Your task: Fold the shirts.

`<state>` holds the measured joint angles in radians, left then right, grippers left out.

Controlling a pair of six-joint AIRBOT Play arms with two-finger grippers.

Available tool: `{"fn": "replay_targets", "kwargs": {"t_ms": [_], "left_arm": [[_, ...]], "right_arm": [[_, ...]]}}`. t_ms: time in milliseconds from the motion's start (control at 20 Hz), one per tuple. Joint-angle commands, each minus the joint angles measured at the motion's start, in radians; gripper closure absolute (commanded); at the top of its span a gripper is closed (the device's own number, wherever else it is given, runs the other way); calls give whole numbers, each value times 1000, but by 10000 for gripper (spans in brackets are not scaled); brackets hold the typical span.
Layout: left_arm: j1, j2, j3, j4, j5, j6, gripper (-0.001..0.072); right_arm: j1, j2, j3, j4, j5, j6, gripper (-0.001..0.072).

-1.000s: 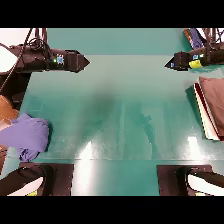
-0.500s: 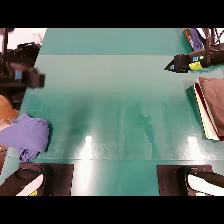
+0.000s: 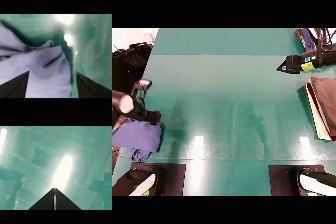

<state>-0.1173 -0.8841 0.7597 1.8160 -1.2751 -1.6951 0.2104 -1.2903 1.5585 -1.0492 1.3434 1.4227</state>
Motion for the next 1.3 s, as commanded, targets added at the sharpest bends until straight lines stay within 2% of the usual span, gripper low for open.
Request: {"fn": "replay_targets", "kwargs": {"t_ms": [0,100,150,200,250,300,500,650,750,950,1050,1250], "left_arm": [[2,1,-158,37,129,-102,45],[2,2,-161,36,118,-143,46],[2,2,-152,36,103,-163,82],[2,2,-141,36,95,-164,344],[2,2,-127,36,92,-164,555],[2,2,-109,36,88,-164,677],[2,2,78,35,39,-154,682],[0,2,367,13,-29,-94,683],[0,2,595,-94,-65,-55,684],[0,2,928,-349,-24,26,685],[0,1,980,-454,3,53,685],[-1,-53,980,-646,45,94,685]], "right_arm": [[0,0,1,0,3,0,693],[0,0,1,0,2,0,693],[0,0,1,0,2,0,693],[0,0,1,0,2,0,693],[0,0,1,0,2,0,693],[0,0,1,0,2,0,693],[0,0,2,0,2,0,693],[-1,35,4,0,-39,0,693],[-1,86,4,-1,-113,0,693],[-1,197,4,-37,-291,1,693],[-11,245,4,-85,-320,1,693],[-116,313,4,-85,-315,2,693]]}}
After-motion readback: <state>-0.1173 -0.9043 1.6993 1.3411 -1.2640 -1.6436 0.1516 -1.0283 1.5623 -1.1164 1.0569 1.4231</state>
